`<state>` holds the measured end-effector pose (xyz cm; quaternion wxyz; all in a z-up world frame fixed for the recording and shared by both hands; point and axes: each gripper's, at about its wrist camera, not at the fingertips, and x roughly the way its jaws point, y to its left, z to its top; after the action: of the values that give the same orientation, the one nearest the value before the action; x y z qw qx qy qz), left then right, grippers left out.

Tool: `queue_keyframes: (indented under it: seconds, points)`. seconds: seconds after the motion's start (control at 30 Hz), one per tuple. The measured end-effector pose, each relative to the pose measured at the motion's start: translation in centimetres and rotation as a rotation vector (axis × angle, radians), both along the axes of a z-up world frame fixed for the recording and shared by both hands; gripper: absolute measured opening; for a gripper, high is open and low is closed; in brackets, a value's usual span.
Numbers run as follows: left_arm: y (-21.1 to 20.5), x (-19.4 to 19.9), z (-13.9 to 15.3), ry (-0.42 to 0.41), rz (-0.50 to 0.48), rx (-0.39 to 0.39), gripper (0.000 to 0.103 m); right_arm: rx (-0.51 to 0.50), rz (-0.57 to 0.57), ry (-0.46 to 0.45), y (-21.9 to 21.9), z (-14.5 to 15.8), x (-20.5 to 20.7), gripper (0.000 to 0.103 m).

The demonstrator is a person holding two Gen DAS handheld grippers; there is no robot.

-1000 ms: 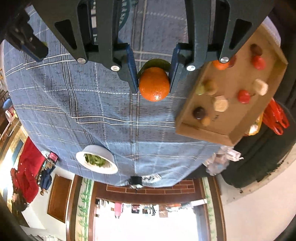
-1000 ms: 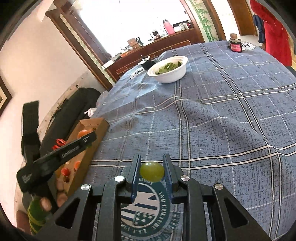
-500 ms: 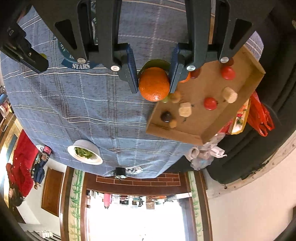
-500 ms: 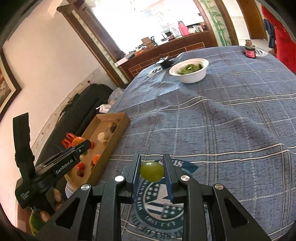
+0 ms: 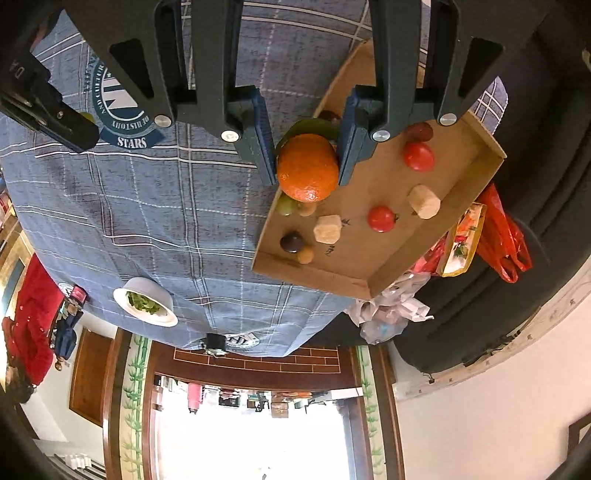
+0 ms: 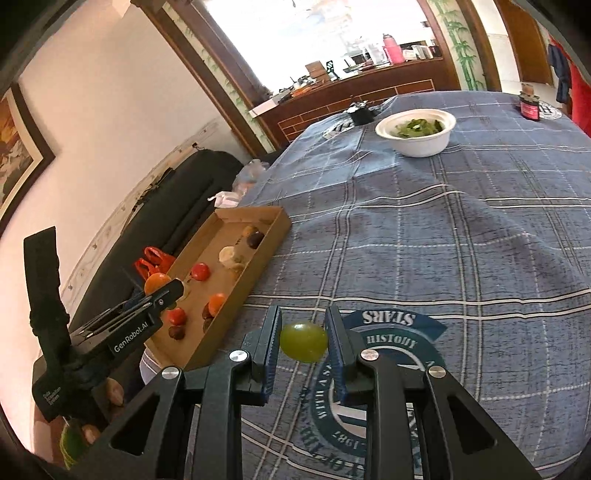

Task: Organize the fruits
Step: 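Carry the tangerine in left tool over the tray while right tool carries the grape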

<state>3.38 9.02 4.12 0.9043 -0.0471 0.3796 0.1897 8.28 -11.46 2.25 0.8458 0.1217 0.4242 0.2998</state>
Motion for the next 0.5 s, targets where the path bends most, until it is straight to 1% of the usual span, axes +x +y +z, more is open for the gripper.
queue_keyframes:
  seconds: [0.5]
  points:
    - [2.4, -0.8, -0.4, 0.018, 0.042, 0.010, 0.030, 0.000, 0.106, 0.047, 4.3, -1.4, 0.0, 0.024]
